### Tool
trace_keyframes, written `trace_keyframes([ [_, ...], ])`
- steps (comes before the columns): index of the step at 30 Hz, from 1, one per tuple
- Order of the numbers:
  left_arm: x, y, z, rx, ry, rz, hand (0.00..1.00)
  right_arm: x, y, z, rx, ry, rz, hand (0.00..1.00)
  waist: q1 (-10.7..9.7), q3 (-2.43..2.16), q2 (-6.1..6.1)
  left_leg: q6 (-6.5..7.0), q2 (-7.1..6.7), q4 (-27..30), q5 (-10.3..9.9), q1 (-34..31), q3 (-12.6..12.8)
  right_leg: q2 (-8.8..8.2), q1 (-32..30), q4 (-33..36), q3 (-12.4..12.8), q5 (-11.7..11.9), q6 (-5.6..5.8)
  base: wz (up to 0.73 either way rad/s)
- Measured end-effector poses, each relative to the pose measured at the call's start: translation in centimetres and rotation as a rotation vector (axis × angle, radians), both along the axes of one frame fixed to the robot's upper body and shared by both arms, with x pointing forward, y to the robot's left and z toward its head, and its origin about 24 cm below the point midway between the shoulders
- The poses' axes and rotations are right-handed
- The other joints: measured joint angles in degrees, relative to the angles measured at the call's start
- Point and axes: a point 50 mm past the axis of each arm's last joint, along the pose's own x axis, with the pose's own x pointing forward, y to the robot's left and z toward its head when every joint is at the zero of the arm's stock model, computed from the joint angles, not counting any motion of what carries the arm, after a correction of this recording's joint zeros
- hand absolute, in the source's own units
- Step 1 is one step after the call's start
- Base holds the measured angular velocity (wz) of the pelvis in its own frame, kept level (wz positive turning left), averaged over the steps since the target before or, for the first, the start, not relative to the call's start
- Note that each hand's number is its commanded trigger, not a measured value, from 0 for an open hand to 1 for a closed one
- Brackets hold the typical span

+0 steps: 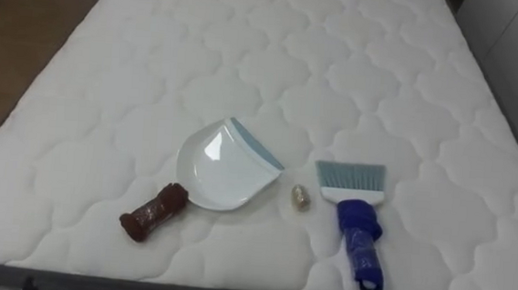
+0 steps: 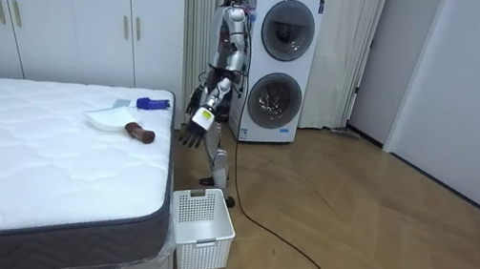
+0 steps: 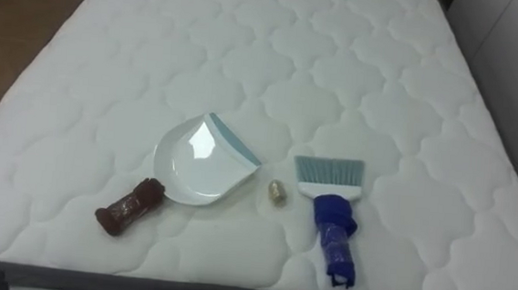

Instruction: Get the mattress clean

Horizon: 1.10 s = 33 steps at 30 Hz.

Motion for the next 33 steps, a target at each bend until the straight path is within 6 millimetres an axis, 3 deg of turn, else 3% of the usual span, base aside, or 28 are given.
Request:
trace_keyframes([
  [7,5.2,0.3,5.3,0.149,-0.345,-0.001,0.00,0.2,-0.2,0.1,0.023,-0.035,-0.065,0.00,-0.3,0.06,0.30,-0.01,0.00,0.1,0.0,-0.4,0.0,0.05,-0.1,-0.5,-0.1,0.0,-0.01,0.00],
  [13,8.0,0.2,7.9,0.192,-0.493,-0.019,0.00,0.1,-0.6,0.2,0.028,-0.036,-0.087,0.00,-1.2,-0.13,1.13,-0.01,0.08,0.1,0.0,-0.4,0.0,0.18,0.1,-1.1,-0.1,0.3,-0.14,-0.02],
  [20,10.2,-0.2,9.5,0.182,-0.571,-0.067,0.00,1.1,-0.5,0.3,0.053,-0.049,-0.065,0.00,-3.7,-0.17,1.36,-0.01,0.04,0.1,0.0,-1.1,-0.3,0.14,-0.6,-1.1,-0.2,0.5,-0.10,0.01],
  [22,11.3,-0.9,10.1,0.180,-0.596,-0.110,0.00,1.5,-0.6,0.4,0.051,-0.065,-0.064,0.00,-4.8,-0.05,1.76,0.00,0.05,0.1,0.0,-2.2,-0.4,0.17,-1.6,-1.1,-0.1,0.8,-0.06,0.00],
  [27,13.4,-2.3,10.9,0.147,-0.641,-0.158,0.00,2.5,-0.8,0.7,0.053,-0.085,-0.056,0.00,-5.0,0.44,2.51,0.27,0.06,0.1,0.2,-4.1,-0.2,0.14,-3.8,-1.0,-0.1,1.5,-0.01,-0.06],
  [33,13.9,-2.3,9.3,0.102,-0.548,-0.161,0.00,3.7,-0.6,0.8,0.054,-0.092,-0.041,0.00,-6.0,0.57,2.32,0.34,0.10,0.4,0.4,-7.1,-0.1,0.15,-6.5,-0.8,-0.1,1.7,-0.11,-0.01],
])
